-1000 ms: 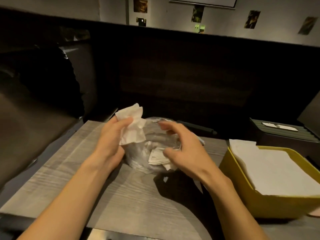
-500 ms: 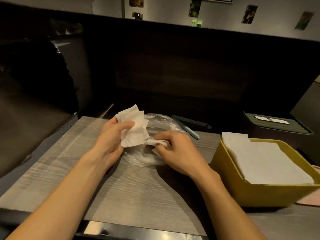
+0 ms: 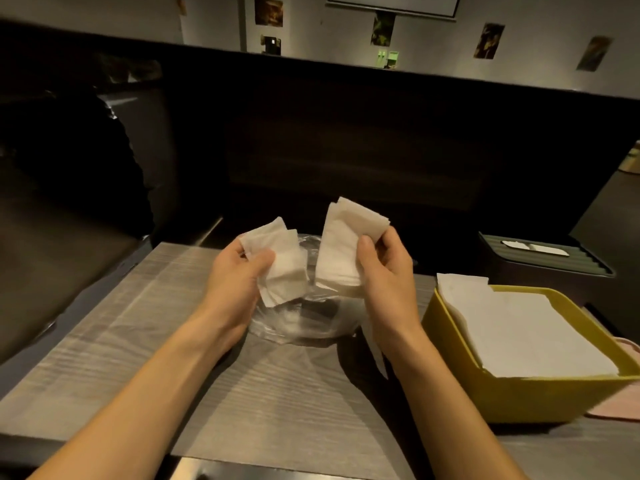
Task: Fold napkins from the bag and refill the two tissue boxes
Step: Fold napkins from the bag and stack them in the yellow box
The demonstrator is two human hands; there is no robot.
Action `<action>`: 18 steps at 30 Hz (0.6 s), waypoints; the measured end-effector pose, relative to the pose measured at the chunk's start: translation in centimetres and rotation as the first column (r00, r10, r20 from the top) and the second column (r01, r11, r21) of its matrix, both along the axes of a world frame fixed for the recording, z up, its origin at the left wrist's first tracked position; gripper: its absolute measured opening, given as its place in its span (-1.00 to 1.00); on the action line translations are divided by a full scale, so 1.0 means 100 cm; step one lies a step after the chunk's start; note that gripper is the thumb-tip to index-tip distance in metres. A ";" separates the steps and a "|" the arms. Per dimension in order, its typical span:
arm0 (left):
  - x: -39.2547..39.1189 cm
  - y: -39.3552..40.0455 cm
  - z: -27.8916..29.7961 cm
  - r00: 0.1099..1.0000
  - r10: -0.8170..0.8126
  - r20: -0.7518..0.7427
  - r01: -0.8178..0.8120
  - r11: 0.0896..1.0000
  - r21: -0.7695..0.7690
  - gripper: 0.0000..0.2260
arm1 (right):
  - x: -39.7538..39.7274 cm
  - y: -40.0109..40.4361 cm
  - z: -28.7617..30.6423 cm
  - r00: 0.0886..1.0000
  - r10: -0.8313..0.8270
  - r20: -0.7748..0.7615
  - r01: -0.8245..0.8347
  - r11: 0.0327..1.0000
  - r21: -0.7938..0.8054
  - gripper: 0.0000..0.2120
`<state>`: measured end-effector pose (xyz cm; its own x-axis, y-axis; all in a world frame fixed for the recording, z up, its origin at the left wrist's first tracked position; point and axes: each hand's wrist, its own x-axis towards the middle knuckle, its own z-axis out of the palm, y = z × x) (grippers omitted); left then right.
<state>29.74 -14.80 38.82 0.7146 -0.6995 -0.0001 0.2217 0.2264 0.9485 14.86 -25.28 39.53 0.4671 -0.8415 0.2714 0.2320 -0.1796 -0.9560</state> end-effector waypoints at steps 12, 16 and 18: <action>-0.021 0.000 0.004 0.946 -0.320 -0.044 0.318 0.946 -0.060 -0.73 | 0.015 0.014 -0.015 0.951 -0.121 -0.284 -0.028 0.883 -0.469 -0.66; -0.012 -0.002 0.001 0.960 -0.257 -0.108 0.239 0.958 -0.156 -0.67 | 0.015 0.011 -0.017 0.951 -0.075 -0.301 -0.045 0.927 -0.373 -0.34; -0.006 0.001 0.003 0.937 -0.304 -0.171 0.254 0.931 -0.261 -0.65 | 0.013 0.008 -0.014 0.934 0.088 -0.345 -0.157 0.971 -0.178 -0.32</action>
<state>29.09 -14.71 39.14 0.4919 -0.8685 0.0604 0.4920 0.3345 0.8038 16.16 -24.44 38.13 0.6557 -0.7162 0.2391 -0.0602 -0.3653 -0.9289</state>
